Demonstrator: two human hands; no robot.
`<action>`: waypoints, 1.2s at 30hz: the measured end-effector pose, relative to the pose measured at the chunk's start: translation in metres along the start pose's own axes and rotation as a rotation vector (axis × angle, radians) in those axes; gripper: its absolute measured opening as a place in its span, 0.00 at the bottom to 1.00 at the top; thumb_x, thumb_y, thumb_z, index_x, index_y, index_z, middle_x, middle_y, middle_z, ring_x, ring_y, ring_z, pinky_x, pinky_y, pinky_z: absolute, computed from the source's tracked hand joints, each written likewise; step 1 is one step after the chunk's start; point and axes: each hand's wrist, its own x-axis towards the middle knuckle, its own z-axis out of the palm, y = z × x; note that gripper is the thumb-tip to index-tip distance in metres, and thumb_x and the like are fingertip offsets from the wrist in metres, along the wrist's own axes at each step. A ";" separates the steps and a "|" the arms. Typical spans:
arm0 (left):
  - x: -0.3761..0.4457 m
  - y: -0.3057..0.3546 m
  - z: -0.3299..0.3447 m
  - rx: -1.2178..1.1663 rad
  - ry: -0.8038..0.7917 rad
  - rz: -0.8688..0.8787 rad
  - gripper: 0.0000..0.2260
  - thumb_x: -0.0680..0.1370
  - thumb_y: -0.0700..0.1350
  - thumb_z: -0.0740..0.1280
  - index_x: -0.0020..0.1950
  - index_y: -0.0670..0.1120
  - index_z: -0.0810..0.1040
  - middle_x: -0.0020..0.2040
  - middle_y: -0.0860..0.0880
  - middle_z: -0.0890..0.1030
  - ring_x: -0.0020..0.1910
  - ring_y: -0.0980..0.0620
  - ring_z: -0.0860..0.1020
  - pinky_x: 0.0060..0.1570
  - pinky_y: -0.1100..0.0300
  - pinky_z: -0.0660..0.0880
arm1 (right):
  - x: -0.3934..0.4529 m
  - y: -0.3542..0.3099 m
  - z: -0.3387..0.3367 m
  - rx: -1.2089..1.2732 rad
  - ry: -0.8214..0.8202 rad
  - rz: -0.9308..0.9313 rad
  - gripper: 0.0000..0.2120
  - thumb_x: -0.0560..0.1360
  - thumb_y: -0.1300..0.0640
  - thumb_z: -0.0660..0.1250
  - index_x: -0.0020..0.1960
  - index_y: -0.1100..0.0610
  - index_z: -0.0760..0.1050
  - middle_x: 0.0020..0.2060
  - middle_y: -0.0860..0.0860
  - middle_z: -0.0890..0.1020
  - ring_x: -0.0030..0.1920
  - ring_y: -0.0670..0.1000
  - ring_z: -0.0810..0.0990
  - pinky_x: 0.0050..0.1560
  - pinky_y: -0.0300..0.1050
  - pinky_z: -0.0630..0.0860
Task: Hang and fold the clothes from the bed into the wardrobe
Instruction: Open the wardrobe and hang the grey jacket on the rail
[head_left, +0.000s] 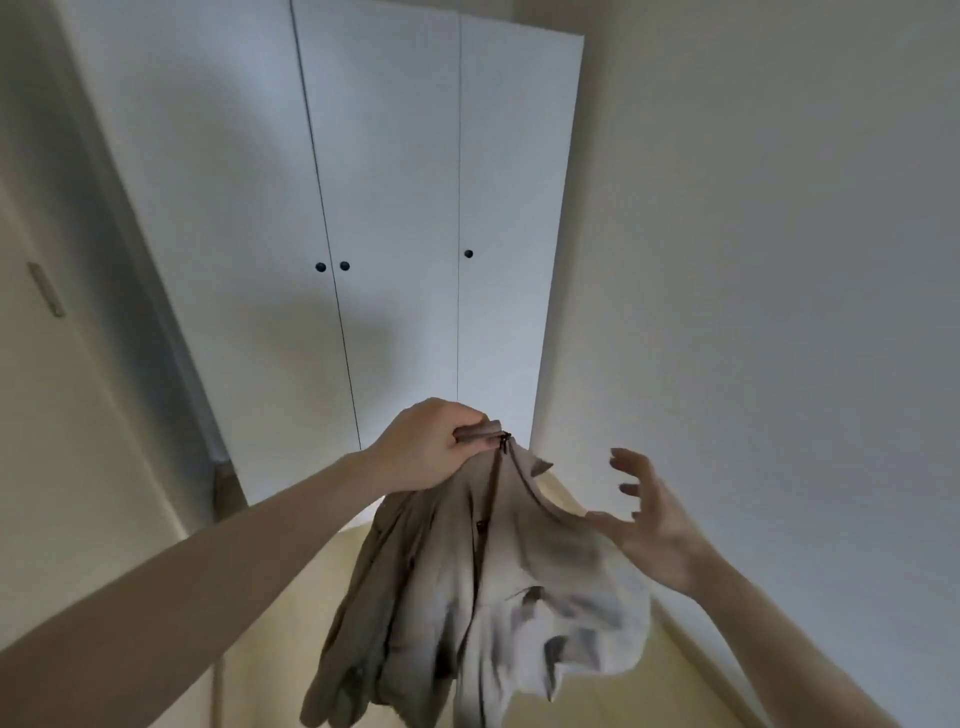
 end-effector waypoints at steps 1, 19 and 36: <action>0.012 0.000 -0.006 0.048 -0.013 0.025 0.23 0.81 0.55 0.68 0.33 0.46 0.62 0.29 0.49 0.65 0.30 0.51 0.63 0.31 0.60 0.58 | 0.017 -0.015 0.011 0.011 -0.075 -0.068 0.39 0.73 0.46 0.75 0.78 0.42 0.59 0.71 0.35 0.68 0.69 0.41 0.69 0.67 0.43 0.69; 0.163 -0.193 -0.129 0.187 -0.066 -0.367 0.20 0.82 0.59 0.64 0.36 0.47 0.77 0.34 0.47 0.76 0.34 0.53 0.73 0.41 0.58 0.72 | 0.377 -0.140 0.056 -0.022 -0.374 -0.579 0.17 0.81 0.50 0.64 0.39 0.59 0.70 0.31 0.51 0.71 0.34 0.44 0.69 0.39 0.39 0.66; 0.241 -0.476 -0.174 0.246 -0.347 -0.707 0.12 0.81 0.55 0.67 0.62 0.54 0.83 0.60 0.57 0.79 0.52 0.58 0.77 0.51 0.64 0.73 | 0.572 -0.225 0.121 -0.065 -0.138 -0.550 0.13 0.80 0.58 0.65 0.36 0.54 0.72 0.28 0.48 0.71 0.31 0.44 0.68 0.35 0.37 0.65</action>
